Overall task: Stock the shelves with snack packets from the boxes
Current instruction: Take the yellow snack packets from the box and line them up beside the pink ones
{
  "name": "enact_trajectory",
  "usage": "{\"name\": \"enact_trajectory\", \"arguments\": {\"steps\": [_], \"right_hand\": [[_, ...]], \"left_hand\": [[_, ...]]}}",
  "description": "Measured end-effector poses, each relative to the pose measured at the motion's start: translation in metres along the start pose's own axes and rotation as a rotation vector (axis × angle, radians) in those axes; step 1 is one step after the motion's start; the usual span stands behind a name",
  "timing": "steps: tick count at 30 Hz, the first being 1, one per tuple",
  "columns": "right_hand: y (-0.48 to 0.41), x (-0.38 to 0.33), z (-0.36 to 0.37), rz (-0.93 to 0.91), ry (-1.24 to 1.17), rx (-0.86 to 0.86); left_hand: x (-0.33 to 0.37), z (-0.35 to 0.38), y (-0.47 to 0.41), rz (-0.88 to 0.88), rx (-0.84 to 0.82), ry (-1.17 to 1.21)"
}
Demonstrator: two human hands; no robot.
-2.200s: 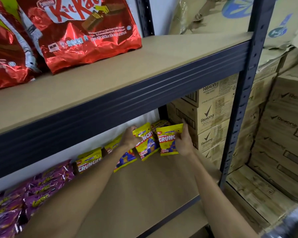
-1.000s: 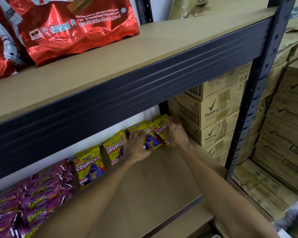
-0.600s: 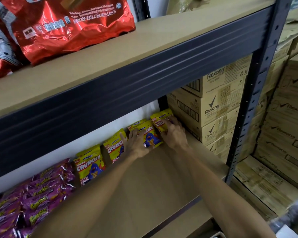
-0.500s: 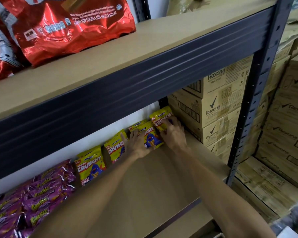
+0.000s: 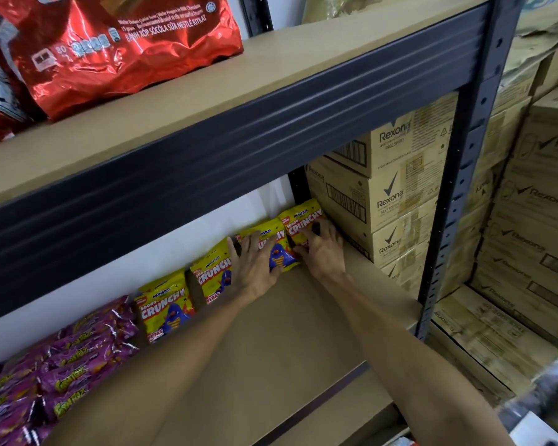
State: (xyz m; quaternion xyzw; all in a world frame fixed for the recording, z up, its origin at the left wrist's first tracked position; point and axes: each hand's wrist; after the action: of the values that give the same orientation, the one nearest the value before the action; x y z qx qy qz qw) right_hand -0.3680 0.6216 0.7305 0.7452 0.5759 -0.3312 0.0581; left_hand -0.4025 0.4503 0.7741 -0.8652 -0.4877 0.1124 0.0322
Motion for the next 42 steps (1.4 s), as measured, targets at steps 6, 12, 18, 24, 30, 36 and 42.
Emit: {"name": "enact_trajectory", "arguments": {"steps": [6, 12, 18, 24, 30, 36, 42], "right_hand": [[0.001, 0.000, -0.003, 0.013, 0.011, -0.029], [-0.001, 0.001, -0.002, 0.020, 0.026, -0.057], [-0.001, -0.001, -0.004, 0.012, -0.005, -0.041], [0.014, -0.015, -0.015, 0.001, -0.060, 0.004], [0.063, -0.046, -0.031, -0.061, -0.124, 0.122], [0.129, -0.090, -0.042, -0.138, -0.223, 0.023], [0.201, -0.157, -0.026, -0.230, -0.118, -0.066]], "left_hand": [[0.006, 0.000, -0.001, 0.054, -0.096, 0.038], [0.010, 0.000, -0.004, -0.012, -0.133, 0.065], [0.011, -0.009, 0.001, -0.008, -0.113, 0.092], [0.008, -0.017, 0.030, -0.021, 0.004, 0.112], [0.000, -0.043, 0.076, -0.055, 0.167, 0.189], [-0.014, -0.065, 0.145, -0.088, 0.137, 0.211], [-0.065, -0.082, 0.240, -0.179, 0.099, 0.387]]}}
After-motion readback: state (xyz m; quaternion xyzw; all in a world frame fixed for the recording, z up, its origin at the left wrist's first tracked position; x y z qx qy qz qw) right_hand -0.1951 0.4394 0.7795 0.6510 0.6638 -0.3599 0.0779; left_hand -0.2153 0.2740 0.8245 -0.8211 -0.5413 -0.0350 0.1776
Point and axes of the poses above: each hand's wrist, its own y-axis away from the middle knuckle, its own z-axis out of the palm, x = y × z, and after that the axes turned 2 degrees about -x, right-handed
